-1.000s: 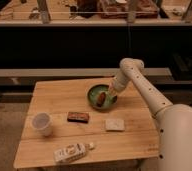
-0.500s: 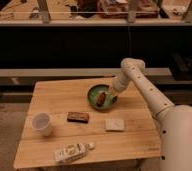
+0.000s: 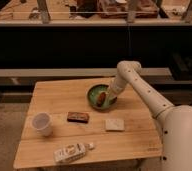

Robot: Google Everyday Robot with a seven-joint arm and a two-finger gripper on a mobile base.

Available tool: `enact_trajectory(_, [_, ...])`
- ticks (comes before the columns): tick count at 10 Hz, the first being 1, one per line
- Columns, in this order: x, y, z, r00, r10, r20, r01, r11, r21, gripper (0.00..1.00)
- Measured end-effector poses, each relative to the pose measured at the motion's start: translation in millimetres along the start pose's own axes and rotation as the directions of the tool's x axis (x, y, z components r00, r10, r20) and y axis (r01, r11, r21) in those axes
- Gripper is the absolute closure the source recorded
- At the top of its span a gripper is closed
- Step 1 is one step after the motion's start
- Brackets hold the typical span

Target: Push the ceramic bowl across the table

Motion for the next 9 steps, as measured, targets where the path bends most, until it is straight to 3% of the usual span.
enact_trajectory(5, [3.9,19.6,14.0,1.0,0.011,-0.012,-0.011,0.999,-0.037,0.98])
enact_trajectory(9, [12.0,49.9,24.4,1.0,0.012,-0.024,-0.015,0.993,-0.117,0.98])
